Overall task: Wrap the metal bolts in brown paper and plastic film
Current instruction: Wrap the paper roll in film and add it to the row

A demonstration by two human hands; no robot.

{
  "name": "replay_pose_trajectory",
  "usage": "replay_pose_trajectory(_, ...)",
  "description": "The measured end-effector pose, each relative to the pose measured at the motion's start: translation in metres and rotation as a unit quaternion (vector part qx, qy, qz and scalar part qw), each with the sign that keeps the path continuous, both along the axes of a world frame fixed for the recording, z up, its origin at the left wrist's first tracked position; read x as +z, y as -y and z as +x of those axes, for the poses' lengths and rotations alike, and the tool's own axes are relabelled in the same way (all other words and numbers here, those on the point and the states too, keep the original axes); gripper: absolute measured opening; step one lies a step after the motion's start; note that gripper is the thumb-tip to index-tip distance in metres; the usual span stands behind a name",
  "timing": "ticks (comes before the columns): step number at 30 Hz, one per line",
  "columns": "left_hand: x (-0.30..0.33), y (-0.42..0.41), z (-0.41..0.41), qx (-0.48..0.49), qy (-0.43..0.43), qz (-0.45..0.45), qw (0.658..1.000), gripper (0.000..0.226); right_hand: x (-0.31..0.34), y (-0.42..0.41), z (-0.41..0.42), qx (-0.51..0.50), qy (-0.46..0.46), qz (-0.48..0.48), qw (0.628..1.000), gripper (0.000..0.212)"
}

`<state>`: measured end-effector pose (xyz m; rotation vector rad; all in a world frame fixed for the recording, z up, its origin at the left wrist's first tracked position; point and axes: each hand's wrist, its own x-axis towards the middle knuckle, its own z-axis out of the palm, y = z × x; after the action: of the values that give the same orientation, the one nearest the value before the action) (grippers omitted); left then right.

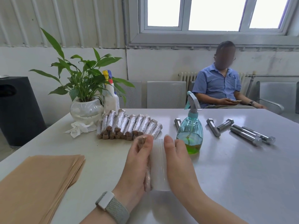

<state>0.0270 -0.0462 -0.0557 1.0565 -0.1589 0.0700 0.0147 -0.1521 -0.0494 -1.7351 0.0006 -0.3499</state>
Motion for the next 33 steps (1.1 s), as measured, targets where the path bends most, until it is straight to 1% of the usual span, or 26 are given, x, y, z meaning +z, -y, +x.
replay_pose_trajectory(2,0.0,-0.001,0.0,-0.043,-0.031,-0.037,0.998,0.043,-0.001,0.001,0.002,-0.009,-0.013,0.004,1.0,0.062)
replay_pose_trajectory(4,0.0,-0.003,0.003,-0.061,-0.05,-0.069,0.995,0.047,-0.003,0.002,0.004,-0.015,-0.026,0.024,0.999,0.06)
replay_pose_trajectory(6,0.0,-0.002,0.006,-0.053,-0.056,-0.055,0.996,0.043,-0.003,0.003,0.007,0.006,-0.047,0.082,0.996,0.061)
replay_pose_trajectory(8,-0.002,-0.002,0.007,-0.032,-0.045,-0.018,0.998,0.045,-0.003,0.007,0.009,0.074,-0.097,0.141,0.982,0.064)
replay_pose_trajectory(9,-0.003,-0.002,0.008,-0.017,-0.037,0.003,0.999,0.047,-0.001,0.009,0.009,0.11,-0.117,0.144,0.977,0.065)
replay_pose_trajectory(11,-0.004,-0.004,0.008,0.019,-0.015,0.057,0.998,0.048,-0.001,0.012,0.009,0.147,-0.118,0.118,0.975,0.066)
replay_pose_trajectory(13,-0.005,-0.007,0.009,0.066,0.032,0.155,0.985,0.049,-0.002,0.012,0.01,0.138,-0.094,0.1,0.981,0.071)
replay_pose_trajectory(15,-0.005,-0.009,0.011,0.132,0.076,0.254,0.955,0.05,-0.001,0.012,0.011,0.12,-0.062,0.097,0.986,0.068)
replay_pose_trajectory(16,-0.004,-0.009,0.011,0.154,0.084,0.273,0.946,0.051,0.0,0.011,0.011,0.114,-0.051,0.095,0.988,0.065)
replay_pose_trajectory(17,-0.003,-0.009,0.011,0.161,0.085,0.275,0.944,0.051,0.001,0.01,0.011,0.108,-0.041,0.091,0.989,0.064)
replay_pose_trajectory(19,0.0,-0.006,0.01,0.156,0.077,0.261,0.949,0.054,0.002,0.008,0.01,0.096,-0.027,0.078,0.992,0.068)
replay_pose_trajectory(20,0.001,-0.005,0.009,0.146,0.067,0.239,0.957,0.055,0.001,0.006,0.009,0.089,-0.023,0.07,0.993,0.071)
replay_pose_trajectory(22,0.002,-0.003,0.007,0.115,0.047,0.16,0.979,0.053,0.001,0.004,0.008,0.078,-0.009,0.055,0.995,0.077)
replay_pose_trajectory(24,0.003,-0.001,0.005,0.081,0.029,0.085,0.993,0.047,0.001,0.002,0.006,0.062,0.006,0.051,0.997,0.078)
replay_pose_trajectory(26,0.003,0.0,0.003,0.049,0.022,0.038,0.998,0.038,0.0,0.002,0.004,0.038,0.018,0.048,0.998,0.074)
replay_pose_trajectory(28,0.002,0.001,0.0,0.01,0.011,0.007,1.0,0.035,-0.002,0.003,0.004,0.008,0.015,0.036,0.999,0.067)
replay_pose_trajectory(30,0.002,0.002,-0.003,-0.034,-0.015,-0.009,0.999,0.038,-0.003,0.004,0.005,-0.004,0.0,0.013,1.0,0.063)
replay_pose_trajectory(31,0.002,0.002,-0.003,-0.052,-0.034,-0.015,0.998,0.044,-0.003,0.005,0.006,-0.007,-0.01,0.003,1.0,0.062)
replay_pose_trajectory(33,0.002,0.003,-0.003,-0.067,-0.057,-0.03,0.996,0.05,-0.004,0.006,0.009,-0.012,-0.025,-0.005,1.0,0.063)
